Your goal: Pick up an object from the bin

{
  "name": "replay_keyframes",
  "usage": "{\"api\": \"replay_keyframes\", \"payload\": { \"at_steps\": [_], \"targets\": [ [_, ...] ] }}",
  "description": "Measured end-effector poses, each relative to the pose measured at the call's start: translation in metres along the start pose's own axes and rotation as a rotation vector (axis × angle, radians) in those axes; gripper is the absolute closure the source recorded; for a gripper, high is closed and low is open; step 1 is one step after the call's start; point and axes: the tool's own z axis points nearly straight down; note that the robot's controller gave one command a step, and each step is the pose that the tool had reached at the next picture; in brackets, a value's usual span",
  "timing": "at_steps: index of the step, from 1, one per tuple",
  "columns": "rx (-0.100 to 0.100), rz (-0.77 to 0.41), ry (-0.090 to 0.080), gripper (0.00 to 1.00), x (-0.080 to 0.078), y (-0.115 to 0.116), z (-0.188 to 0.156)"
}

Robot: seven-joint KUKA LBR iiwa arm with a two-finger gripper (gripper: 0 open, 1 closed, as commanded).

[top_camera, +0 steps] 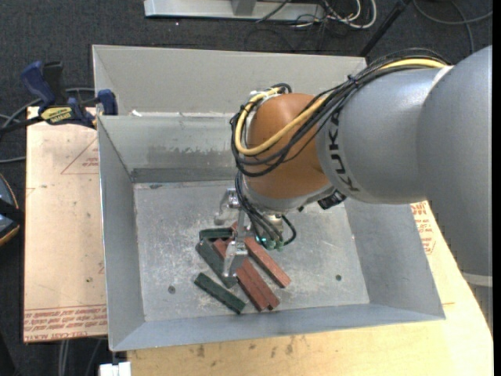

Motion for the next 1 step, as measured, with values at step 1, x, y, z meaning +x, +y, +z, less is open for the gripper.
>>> {"api": "replay_keyframes", "payload": {
  "at_steps": [1],
  "targets": [
    [-0.001,0.002,-0.004,0.0,-0.0014,-0.0004,-0.0018]
  ]
}}
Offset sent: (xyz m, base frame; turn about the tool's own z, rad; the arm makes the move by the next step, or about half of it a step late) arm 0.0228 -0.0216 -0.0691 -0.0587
